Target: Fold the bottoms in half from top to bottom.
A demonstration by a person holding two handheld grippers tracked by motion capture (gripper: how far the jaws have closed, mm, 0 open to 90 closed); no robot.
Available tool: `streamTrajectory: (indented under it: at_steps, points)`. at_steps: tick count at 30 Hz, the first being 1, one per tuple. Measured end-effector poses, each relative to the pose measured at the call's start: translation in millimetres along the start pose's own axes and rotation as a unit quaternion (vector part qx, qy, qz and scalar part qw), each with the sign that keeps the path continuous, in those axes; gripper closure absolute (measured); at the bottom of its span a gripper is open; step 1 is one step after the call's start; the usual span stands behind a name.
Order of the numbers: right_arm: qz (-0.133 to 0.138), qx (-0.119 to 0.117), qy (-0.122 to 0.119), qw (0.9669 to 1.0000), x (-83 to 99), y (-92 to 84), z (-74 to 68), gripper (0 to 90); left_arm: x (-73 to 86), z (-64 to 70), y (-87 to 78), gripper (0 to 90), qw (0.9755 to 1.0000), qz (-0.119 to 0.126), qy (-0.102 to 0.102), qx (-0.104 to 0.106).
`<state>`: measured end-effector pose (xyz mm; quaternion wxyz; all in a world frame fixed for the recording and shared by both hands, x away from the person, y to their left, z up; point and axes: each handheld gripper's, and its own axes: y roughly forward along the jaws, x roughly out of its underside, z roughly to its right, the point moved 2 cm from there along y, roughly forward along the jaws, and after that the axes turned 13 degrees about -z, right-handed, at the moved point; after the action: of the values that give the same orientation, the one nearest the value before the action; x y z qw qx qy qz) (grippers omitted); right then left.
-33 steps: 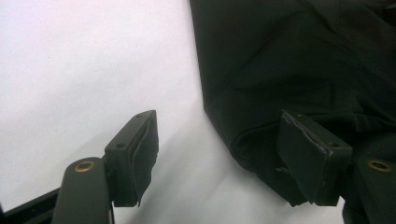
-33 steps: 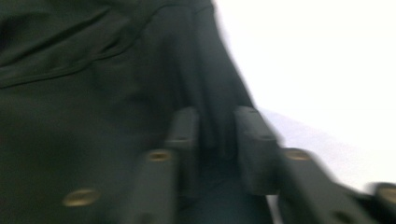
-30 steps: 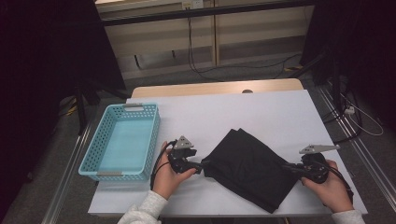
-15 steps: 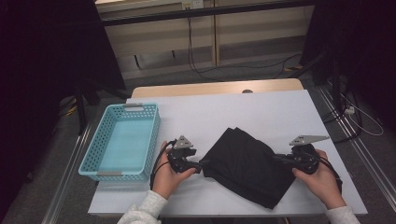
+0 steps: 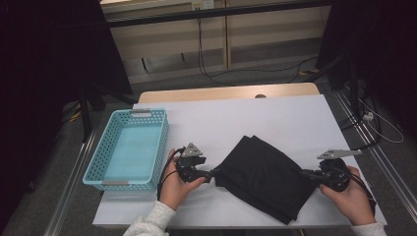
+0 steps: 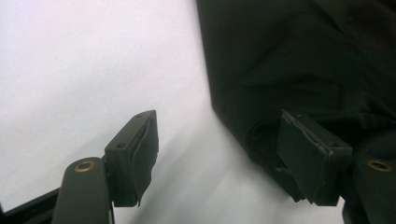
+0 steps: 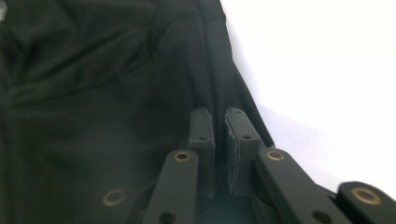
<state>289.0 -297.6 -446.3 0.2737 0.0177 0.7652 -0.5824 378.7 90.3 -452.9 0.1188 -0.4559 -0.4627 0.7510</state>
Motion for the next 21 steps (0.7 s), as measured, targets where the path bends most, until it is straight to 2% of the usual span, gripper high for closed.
streamTrajectory:
  at_steps: [3, 5, 9, 13, 14, 15, 16, 17, 21]
  points:
    - [-0.014, 0.022, 0.011, 0.9996, 7.6, 4.3, 5.4, 82.0, -1.1, 0.4, 0.2, 29.9, 1.0000, -0.001, 0.004, 0.001]
    - [-0.010, 0.022, 0.019, 0.9995, 10.1, 3.6, 5.7, 80.1, -1.3, 0.2, 0.7, 29.9, 1.0000, -0.001, 0.003, 0.001]
    - [-0.006, 0.046, 0.013, 0.9988, 13.9, 3.2, 5.7, 67.9, -1.4, 0.0, 0.5, 29.8, 1.0000, -0.001, 0.005, 0.001]
    - [0.001, 0.039, 0.033, 0.9987, 18.4, 3.3, 9.9, 61.2, -1.4, -0.1, -0.6, 29.8, 1.0000, 0.000, 0.003, 0.000]
    - [0.001, 0.037, 0.034, 0.9987, 18.8, 3.4, 9.9, 61.5, -1.4, -0.7, -0.7, 29.9, 1.0000, 0.001, 0.004, -0.001]
    - [-0.001, 0.036, 0.037, 0.9986, 18.6, 3.4, 8.9, 65.7, -1.4, -0.9, -0.7, 29.8, 1.0000, 0.001, 0.003, -0.001]
    - [-0.005, 0.031, 0.038, 0.9988, 18.2, 3.2, 7.9, 72.1, -1.3, -1.1, -0.8, 29.8, 1.0000, 0.001, 0.002, 0.000]
    - [-0.006, 0.015, 0.034, 0.9993, 18.1, 4.2, 6.1, 79.1, -1.1, -1.3, -0.9, 29.8, 1.0000, 0.000, 0.004, -0.001]
    - [-0.005, 0.002, 0.036, 0.9993, 18.4, 5.2, 5.3, 80.9, -1.4, -0.8, -0.3, 29.8, 1.0000, 0.001, 0.002, -0.001]
